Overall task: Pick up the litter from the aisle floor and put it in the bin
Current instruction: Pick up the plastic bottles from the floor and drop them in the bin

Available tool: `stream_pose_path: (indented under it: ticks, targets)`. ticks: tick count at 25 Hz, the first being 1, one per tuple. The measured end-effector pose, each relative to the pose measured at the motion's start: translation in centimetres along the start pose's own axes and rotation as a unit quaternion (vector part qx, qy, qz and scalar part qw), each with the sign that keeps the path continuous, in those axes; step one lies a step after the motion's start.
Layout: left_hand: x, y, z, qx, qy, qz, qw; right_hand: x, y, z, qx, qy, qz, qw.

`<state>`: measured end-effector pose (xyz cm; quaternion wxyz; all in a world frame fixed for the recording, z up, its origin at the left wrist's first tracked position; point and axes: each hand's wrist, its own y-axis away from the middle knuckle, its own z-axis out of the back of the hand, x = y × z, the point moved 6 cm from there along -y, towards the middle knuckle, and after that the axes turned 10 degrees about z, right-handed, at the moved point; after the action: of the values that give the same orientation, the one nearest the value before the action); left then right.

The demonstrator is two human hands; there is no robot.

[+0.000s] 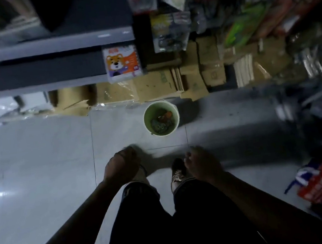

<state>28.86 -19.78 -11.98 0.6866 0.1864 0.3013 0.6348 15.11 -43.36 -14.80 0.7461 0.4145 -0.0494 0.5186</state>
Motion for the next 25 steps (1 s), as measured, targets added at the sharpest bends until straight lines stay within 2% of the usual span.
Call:
stream_pose_path:
  ticks: [6, 9, 14, 17, 20, 22, 25]
  targets:
    - [9.8, 14.3, -5.2, -0.008, 0.157, 0.177, 0.972, 4.7, 3.7, 1.6, 0.068, 0.145, 0.127, 0.979]
    - [14.2, 21.8, -10.1, -0.025, 0.235, 0.259, 0.937, 7.8, 4.6, -0.4, 0.121, 0.206, 0.193, 0.952]
    - [17.1, 33.1, -19.0, -0.068, 0.345, 0.387, 0.852, 12.5, 8.3, -4.9, 0.184, 0.275, 0.310, 0.891]
    - [16.8, 38.3, -23.8, -0.075, 0.399, 0.425, 0.809, 14.2, 11.7, -7.4, 0.204, 0.312, 0.387, 0.843]
    - [15.4, 42.3, -26.7, -0.089, 0.429, 0.444, 0.782, 15.1, 15.0, -9.3, 0.217, 0.349, 0.436, 0.800]
    - [14.8, 44.1, -27.7, -0.098, 0.439, 0.459, 0.766, 15.2, 16.7, -10.3, 0.234, 0.363, 0.453, 0.780]
    - [14.3, 45.4, -27.9, -0.106, 0.445, 0.470, 0.755, 14.8, 17.6, -10.3, 0.254, 0.375, 0.451, 0.769]
